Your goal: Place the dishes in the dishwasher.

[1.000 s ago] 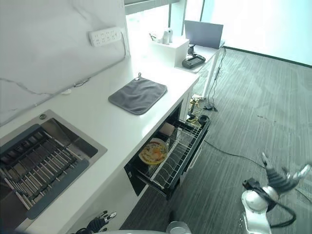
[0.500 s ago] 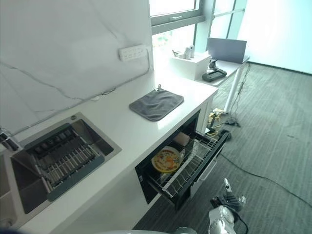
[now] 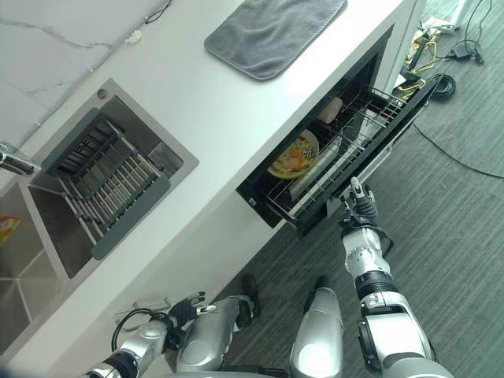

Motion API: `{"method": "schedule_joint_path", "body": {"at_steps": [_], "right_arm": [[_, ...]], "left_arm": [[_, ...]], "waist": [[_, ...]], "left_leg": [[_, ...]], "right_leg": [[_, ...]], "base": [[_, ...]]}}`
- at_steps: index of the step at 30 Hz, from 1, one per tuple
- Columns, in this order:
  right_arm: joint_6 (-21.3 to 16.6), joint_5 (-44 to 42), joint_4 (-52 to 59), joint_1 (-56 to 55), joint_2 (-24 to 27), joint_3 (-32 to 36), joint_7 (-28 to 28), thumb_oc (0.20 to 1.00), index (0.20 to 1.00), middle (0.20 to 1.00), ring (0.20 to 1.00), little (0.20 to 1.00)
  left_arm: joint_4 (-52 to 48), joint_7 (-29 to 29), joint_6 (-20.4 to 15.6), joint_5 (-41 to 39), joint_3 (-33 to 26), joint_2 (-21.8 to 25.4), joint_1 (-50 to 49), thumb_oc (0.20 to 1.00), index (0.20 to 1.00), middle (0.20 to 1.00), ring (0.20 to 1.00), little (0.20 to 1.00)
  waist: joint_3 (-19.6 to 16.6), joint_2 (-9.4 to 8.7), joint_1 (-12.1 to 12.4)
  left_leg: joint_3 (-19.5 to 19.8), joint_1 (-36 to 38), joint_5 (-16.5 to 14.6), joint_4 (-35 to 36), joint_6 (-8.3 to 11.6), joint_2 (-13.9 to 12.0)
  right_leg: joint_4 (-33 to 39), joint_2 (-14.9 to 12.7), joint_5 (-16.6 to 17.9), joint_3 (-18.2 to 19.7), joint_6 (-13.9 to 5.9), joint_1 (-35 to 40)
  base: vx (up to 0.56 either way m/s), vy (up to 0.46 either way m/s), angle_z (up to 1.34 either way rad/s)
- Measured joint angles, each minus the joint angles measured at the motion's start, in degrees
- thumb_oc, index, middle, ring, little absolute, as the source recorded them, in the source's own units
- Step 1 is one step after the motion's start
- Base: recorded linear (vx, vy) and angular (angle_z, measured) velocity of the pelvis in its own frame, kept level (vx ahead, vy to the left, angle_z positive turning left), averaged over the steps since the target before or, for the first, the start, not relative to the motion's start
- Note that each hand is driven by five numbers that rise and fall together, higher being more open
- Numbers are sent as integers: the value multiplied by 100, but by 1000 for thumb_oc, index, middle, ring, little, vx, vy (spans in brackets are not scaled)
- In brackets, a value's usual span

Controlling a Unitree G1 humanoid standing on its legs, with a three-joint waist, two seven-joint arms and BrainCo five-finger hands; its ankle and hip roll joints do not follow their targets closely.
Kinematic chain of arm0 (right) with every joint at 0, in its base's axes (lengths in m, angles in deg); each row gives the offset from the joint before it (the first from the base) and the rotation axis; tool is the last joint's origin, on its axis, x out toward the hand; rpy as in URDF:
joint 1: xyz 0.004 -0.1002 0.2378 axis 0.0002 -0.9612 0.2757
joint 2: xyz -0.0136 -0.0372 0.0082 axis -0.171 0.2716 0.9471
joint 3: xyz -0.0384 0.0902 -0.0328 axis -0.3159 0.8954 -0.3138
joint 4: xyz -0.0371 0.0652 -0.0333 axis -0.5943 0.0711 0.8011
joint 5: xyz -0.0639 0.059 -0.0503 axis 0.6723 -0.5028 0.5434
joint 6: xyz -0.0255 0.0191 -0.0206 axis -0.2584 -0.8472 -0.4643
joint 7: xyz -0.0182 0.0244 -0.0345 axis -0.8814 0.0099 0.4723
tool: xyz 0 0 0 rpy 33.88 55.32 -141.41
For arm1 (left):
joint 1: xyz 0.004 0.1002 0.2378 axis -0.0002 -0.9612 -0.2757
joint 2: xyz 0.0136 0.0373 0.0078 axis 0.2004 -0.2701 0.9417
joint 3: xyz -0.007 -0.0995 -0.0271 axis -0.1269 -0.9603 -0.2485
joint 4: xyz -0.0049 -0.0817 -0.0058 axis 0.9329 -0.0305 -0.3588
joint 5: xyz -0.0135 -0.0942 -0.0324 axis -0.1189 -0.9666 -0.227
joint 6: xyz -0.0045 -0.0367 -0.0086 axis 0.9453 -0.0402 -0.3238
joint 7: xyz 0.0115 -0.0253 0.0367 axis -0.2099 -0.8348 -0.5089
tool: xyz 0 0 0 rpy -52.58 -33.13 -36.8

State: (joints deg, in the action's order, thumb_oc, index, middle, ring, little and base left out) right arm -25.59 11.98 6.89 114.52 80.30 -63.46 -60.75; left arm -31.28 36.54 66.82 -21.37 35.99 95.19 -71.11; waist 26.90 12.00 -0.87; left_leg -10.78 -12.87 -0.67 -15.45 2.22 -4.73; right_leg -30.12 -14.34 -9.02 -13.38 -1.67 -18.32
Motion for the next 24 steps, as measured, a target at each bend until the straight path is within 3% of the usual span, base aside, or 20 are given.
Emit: {"method": "schedule_joint_path", "body": {"at_steps": [8, 13, 17, 24], "right_arm": [[406, 527, 155, 509, -3, -740, 379, 1000, 1000, 1000, 1000, 1000], [592, 732, 156, 980, -41, -951, 315, 1000, 1000, 1000, 1000, 1000], [662, 842, 39, 1229, 141, -1043, 144, 1000, 1000, 1000, 1000, 1000], [728, 725, -195, 1483, 269, -1105, 113, 1000, 1000, 1000, 1000, 1000]], "left_arm": [[-10, 104, -33, 1, -67, 35, 96, 1000, 1000, 1000, 1000, 1000], [-7, 106, -38, 1, -84, 152, 141, 1000, 1000, 1000, 1000, 1000], [-56, 146, -32, 5, -79, 250, 228, 1000, 1000, 1000, 1000, 1000], [-74, 202, -30, 5, -81, 375, 248, 1000, 1000, 1000, 1000, 1000]], "waist": [[33, -28, 100], [163, -223, 264], [178, -245, 436], [242, -343, 534]], "left_leg": [[82, -94, 27, 4, 70, -129], [118, -114, 86, 50, 118, -215], [259, -143, 279, 338, 79, -202], [416, -86, 453, 667, -3, -92]], "right_leg": [[39, 140, -5, -132, 65, -21], [106, 237, 62, -203, 75, 1], [572, 299, 306, -416, 35, 163], [1321, 331, 692, -673, -124, 605]], "base": [[-19, -25, 3], [0, 0, 0], [-20, 32, 20], [-13, 52, 17]]}}
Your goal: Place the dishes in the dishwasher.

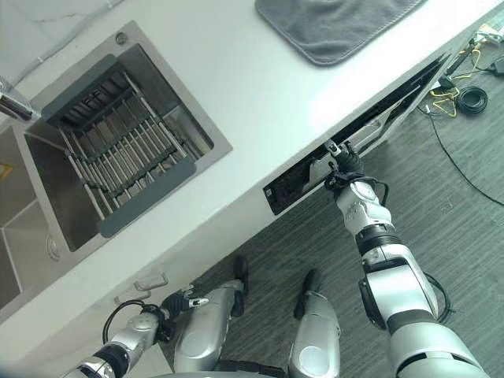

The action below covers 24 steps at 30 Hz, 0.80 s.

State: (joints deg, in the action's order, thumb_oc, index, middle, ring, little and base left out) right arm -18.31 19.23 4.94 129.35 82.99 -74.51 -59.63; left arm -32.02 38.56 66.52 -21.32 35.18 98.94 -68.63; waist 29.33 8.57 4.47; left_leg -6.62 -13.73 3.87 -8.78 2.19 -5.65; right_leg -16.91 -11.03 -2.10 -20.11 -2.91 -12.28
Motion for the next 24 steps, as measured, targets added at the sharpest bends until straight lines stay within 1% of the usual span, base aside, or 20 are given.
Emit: {"method": "schedule_joint_path", "body": {"at_steps": [4, 7, 13, 15, 18, 19, 20, 21, 22, 23, 24], "right_arm": [[29, -140, -26, -4, 39, -3, -1, 1000, 1000, 1000, 1000, 1000], [33, -173, -26, -7, 51, -3, -1, 1000, 1000, 1000, 1000, 1000], [49, -169, -38, -50, 67, 1, -20, 1000, 1000, 1000, 1000, 1000], [50, -165, -41, -206, 62, 15, -42, 1000, 1000, 1000, 1000, 1000], [-9, -144, 35, -481, -184, 57, 5, 1000, 1000, 1000, 1000, 1000], [8, -109, 41, -593, -452, 58, 8, 1000, 1000, 1000, 1000, 1000], [-43, -106, 160, -807, -553, 91, 40, 1000, 1000, 1000, 1000, 1000], [-85, -105, 259, -1033, -681, 152, 118, 1000, 1000, 1000, 1000, 1000], [-75, -114, 267, -1136, -839, 141, 141, 1000, 1000, 1000, 1000, 1000], [-158, -117, 389, -1311, -918, 154, 195, 1000, 1000, 1000, 1000, 1000], [-227, -121, 496, -1688, -1035, 217, 287, 1000, 1000, 1000, 1000, 1000]], "left_arm": [[22, 16, 58, -1, -55, 42, 2, 1000, 1000, 1000, 1000, 1000], [66, 18, 106, -4, -123, 45, 40, 1000, 1000, 1000, 1000, 1000], [206, 23, 273, -70, -469, 45, 105, 1000, 1000, 1000, 1000, 1000], [357, 49, 375, -65, -508, 37, 94, 1000, 1000, 1000, 1000, 1000], [637, 97, 496, -64, -548, 43, -4, 1000, 1000, 1000, 1000, 1000], [766, 139, 526, -65, -686, 32, -87, 1000, 1000, 1000, 1000, 1000], [838, 138, 529, -59, -717, 22, -100, 1000, 1000, 1000, 1000, 1000], [890, 136, 531, -58, -790, 25, -165, 1000, 1000, 1000, 1000, 1000], [954, 138, 574, -56, -894, 20, -203, 1000, 1000, 1000, 1000, 1000], [990, 142, 582, -57, -922, 19, -212, 1000, 1000, 1000, 1000, 1000], [1046, 187, 582, -67, -1054, 6, -286, 1000, 1000, 1000, 1000, 1000]], "waist": [[9, -15, -16], [12, -18, -31], [17, -36, -36], [19, -61, -31], [-4, -217, -20], [-51, -317, -59], [-89, -359, -84], [-165, -420, -71], [-243, -488, -127], [-294, -520, -138], [-421, -579, -123]], "left_leg": [[24, 115, 36, 184, -33, 55], [18, 163, 47, 266, -47, 77], [83, 225, 100, 374, -50, 63], [157, 392, 110, 500, -50, 39], [142, 588, 99, 643, -23, -18], [128, 690, 97, 679, -23, -38], [123, 743, 91, 719, -26, -39], [118, 794, 118, 788, -45, -28], [102, 792, 131, 793, -23, -23], [112, 813, 142, 802, -6, -18], [118, 894, 111, 891, -45, -8]], "right_leg": [[408, 53, 171, -73, -67, 252], [564, 62, 251, -83, -99, 340], [912, 156, 415, -157, -100, 539], [1050, 193, 424, -267, -97, 763], [1199, 257, 431, -280, -85, 950], [1270, 284, 432, -280, -81, 1058], [1317, 290, 432, -282, -81, 1117], [1349, 294, 431, -281, -81, 1153], [1384, 295, 437, -270, -86, 1153], [1389, 290, 437, -270, -85, 1179], [1424, 287, 435, -252, -84, 1232]], "base": [[39, 31, 6], [13, 8, 1], [17, -30, 4], [48, -45, 15], [73, -14, 1], [78, 0, -1], [80, 3, -1], [62, 9, -1], [107, 25, 2], [114, 42, 6], [107, 50, 15]]}}
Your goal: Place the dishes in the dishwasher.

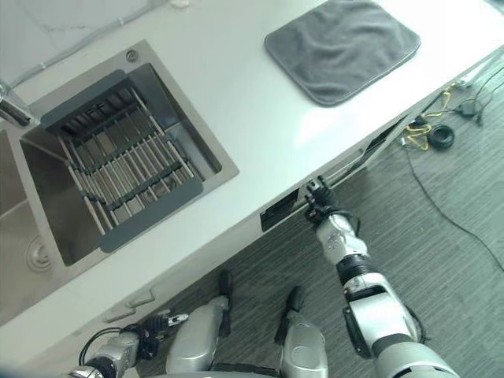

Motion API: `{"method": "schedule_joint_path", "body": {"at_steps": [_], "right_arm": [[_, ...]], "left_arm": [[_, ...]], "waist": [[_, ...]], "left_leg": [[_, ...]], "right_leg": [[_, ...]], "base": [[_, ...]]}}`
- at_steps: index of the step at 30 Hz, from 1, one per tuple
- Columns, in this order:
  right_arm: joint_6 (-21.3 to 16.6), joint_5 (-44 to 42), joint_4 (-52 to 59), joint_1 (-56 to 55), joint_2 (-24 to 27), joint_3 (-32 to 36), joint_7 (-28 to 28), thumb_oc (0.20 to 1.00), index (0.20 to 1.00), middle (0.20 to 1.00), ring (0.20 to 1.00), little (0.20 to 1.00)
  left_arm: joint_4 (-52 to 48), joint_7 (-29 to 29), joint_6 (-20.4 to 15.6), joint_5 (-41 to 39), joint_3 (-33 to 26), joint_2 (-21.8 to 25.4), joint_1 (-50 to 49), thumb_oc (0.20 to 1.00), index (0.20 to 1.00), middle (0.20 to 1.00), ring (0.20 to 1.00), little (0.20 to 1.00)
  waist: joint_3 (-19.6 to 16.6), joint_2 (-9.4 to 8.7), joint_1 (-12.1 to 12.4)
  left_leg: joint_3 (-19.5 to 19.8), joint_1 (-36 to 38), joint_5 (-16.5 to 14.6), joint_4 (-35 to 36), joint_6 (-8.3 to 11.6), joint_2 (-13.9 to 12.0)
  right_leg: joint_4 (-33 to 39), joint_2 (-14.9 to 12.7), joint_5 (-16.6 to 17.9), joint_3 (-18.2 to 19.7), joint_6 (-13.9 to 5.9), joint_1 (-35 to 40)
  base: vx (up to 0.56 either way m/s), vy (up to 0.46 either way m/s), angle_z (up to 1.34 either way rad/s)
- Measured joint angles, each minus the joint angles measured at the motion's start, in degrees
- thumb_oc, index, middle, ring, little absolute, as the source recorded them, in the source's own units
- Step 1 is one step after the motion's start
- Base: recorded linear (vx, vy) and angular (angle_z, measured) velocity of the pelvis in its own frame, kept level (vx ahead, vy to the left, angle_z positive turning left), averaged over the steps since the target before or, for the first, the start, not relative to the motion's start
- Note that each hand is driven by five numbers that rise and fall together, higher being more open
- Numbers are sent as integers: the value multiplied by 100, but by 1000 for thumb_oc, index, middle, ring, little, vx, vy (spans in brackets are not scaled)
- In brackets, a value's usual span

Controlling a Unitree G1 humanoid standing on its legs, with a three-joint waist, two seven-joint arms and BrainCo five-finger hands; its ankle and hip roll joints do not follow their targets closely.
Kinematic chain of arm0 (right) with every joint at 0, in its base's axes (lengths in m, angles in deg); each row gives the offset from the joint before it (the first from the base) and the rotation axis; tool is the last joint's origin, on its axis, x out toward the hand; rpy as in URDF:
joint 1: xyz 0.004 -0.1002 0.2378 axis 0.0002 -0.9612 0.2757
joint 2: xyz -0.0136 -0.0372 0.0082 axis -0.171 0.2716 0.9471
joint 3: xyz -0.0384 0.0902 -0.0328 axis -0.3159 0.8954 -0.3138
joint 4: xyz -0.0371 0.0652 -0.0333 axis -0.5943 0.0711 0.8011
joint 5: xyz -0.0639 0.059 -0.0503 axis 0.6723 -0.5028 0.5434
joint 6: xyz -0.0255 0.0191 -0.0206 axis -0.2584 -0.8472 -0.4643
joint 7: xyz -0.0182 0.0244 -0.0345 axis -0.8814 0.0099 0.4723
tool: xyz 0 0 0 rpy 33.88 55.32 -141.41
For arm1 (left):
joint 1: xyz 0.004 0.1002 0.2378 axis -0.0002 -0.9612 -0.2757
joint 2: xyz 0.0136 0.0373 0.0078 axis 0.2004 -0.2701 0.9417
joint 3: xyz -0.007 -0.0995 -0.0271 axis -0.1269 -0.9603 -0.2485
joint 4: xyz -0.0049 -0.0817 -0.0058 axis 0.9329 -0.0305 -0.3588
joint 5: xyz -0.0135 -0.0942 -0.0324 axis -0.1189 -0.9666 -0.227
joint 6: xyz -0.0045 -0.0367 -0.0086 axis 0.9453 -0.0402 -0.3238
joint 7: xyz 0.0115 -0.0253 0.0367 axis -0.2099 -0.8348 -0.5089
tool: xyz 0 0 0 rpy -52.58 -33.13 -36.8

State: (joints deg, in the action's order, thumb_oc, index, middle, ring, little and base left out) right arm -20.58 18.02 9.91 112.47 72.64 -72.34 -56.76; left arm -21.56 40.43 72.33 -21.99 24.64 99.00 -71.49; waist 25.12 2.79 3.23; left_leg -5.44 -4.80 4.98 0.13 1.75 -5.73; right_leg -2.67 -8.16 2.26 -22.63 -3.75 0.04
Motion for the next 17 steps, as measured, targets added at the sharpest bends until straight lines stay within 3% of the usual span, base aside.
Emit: {"method": "schedule_joint_path", "body": {"at_steps": [4, 5, 7, 10, 14, 17], "right_arm": [[-28, -173, 18, -1954, -354, 37, 498, 1000, 1000, 1000, 1000, 1000], [-59, -159, -282, -2709, -343, 280, 714, 1000, 1000, 1000, 1000, 1000], [-107, 185, -1283, -3190, -267, 568, 843, 1000, 1000, 1000, 1000, 1000], [-250, 542, -1427, -3417, -195, 726, 986, 1000, 1000, 1000, 1000, 1000], [-379, 944, -2025, -3549, -306, 935, 1219, 1000, 1000, 1000, 1000, 1000], [-381, 1244, -2251, -3646, -338, 912, 1226, 1000, 1000, 1000, 1000, 1000]], "left_arm": [[89, 51, -124, -91, -343, -55, -694, 1000, 1000, 1000, 1000, 1000], [98, -18, -185, -161, -489, -121, -940, 1000, 1000, 1000, 1000, 1000], [176, 23, -110, -159, -742, -140, -1109, 1000, 1000, 1000, 1000, 1000], [129, 202, 37, -160, -731, -177, -1139, 1000, 1000, 1000, 1000, 1000], [163, 586, 330, -161, -735, -224, -1209, 1000, 1000, 1000, 1000, 1000], [215, 692, 449, -168, -734, -200, -1153, 1000, 1000, 1000, 1000, 1000]], "waist": [[-625, -215, -83], [-818, -296, -178], [-1032, -427, -304], [-1351, -523, -461], [-1816, -530, -449], [-1889, -523, -560]], "left_leg": [[-163, 412, -21, 428, 24, 50], [-199, 457, 8, 513, -19, 109], [-224, 599, -50, 515, -13, 121], [-314, 706, -85, 517, 38, 63], [-461, 886, -103, 520, 64, 3], [-477, 899, -103, 520, 67, -17]], "right_leg": [[174, -28, -15, 223, 0, 289], [304, -57, -15, 303, -13, 331], [499, -45, -5, 317, -44, 560], [652, 23, 43, 393, -138, 668], [678, 74, -39, 492, -106, 789], [672, 91, -57, 549, -86, 775]], "base": [[59, 55, 1], [49, 44, 0], [78, 14, -9], [72, -10, -13], [4, -12, -14], [-3, -25, -10]]}}
